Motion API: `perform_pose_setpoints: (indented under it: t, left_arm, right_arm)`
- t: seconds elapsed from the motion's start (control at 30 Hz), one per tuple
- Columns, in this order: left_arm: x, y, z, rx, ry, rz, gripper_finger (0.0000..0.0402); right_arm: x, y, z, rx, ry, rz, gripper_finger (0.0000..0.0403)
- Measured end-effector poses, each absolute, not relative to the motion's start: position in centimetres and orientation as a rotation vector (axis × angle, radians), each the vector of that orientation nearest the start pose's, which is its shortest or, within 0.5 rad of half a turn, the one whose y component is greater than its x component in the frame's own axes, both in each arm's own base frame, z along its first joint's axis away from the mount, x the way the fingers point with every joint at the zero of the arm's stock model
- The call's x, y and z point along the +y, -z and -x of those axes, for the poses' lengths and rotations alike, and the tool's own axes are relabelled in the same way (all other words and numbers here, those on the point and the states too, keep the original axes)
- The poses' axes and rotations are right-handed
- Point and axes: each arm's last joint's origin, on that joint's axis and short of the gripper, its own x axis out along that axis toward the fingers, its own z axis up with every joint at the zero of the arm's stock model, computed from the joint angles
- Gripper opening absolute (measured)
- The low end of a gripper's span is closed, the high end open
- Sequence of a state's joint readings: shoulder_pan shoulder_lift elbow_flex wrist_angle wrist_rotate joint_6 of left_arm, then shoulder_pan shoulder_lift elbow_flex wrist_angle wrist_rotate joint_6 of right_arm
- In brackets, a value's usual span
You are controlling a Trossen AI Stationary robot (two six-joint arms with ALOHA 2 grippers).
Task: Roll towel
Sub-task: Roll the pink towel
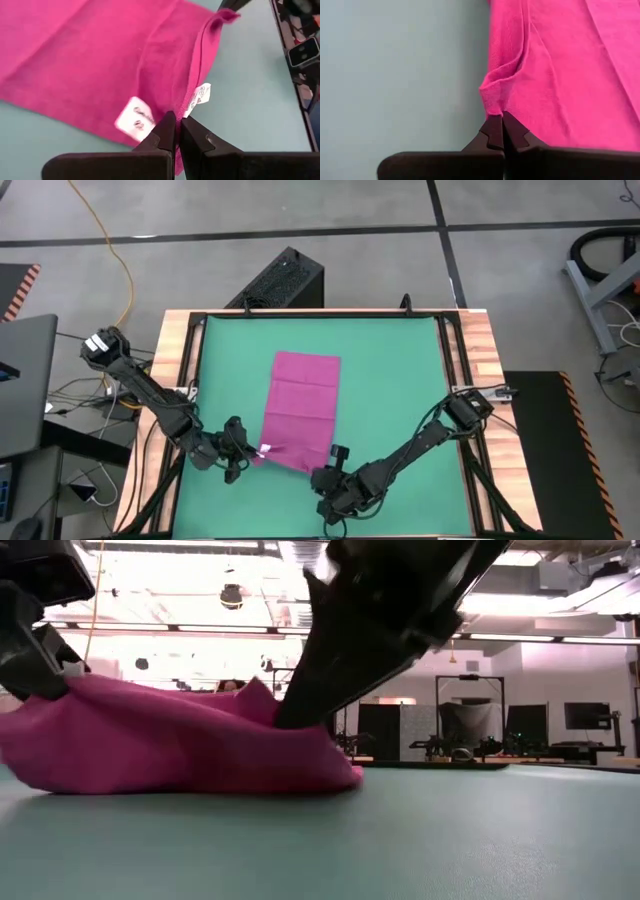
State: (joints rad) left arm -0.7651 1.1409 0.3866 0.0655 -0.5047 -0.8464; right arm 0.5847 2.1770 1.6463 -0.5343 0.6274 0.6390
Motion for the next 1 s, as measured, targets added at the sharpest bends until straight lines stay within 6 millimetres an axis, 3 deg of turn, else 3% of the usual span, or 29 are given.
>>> perform_pose_setpoints:
  t: [0.33,0.63,1.0]
  left_arm:
    - [-15.7,-13.8,-18.0,0.644,0.134,0.388,0.0]
    - [-17.4,-13.7,-19.4,0.703,0.212,0.386,0.0]
    - [-17.5,-14.0,-19.5,0.692,0.221,0.371,0.0]
  right_arm:
    - [24.9,-16.7,-38.1,0.794,0.326,-0.035,0.0003]
    - [25.5,-16.5,-37.4,0.814,0.335,-0.031,0.0012]
    - [26.9,-16.5,-36.2,0.827,0.279,0.048,0.0121]
